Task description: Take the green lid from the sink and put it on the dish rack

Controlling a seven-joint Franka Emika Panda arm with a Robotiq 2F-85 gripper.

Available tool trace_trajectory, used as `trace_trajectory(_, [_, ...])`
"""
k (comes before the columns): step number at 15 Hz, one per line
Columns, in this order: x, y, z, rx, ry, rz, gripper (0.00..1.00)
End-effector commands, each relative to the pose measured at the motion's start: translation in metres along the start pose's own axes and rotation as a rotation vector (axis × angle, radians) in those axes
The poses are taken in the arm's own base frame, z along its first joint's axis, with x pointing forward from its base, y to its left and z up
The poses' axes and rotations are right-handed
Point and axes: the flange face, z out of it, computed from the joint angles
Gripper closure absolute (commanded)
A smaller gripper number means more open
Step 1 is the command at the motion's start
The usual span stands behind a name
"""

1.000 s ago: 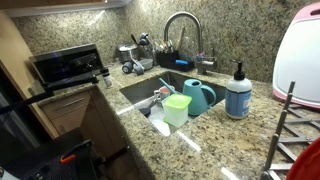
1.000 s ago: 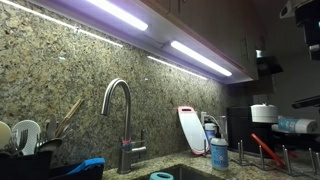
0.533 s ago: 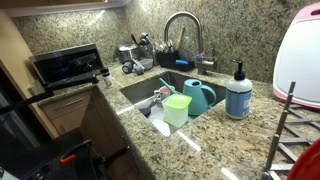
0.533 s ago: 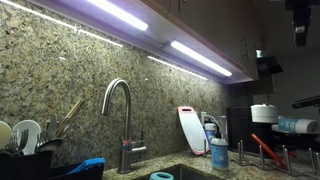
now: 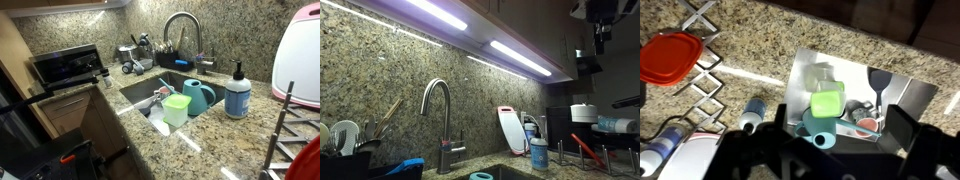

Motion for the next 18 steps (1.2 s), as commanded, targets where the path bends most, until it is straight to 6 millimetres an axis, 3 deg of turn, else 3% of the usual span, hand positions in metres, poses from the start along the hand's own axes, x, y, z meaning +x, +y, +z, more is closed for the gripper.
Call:
trace_trajectory(1, [0.014,0.020,0.007,0.142,-0.104,-0.091,0.00])
trace_trajectory(8, [0.024,0.053,0.032,0.245,-0.297,-0.245,0.00])
trace_trajectory(9, [0.015,0.044,0.035,0.232,-0.254,-0.213,0.00])
trace_trajectory(16, [0.018,0.046,0.038,0.231,-0.267,-0.212,0.00])
trace_trajectory(18, [0.018,0.051,0.051,0.257,-0.256,-0.212,0.00])
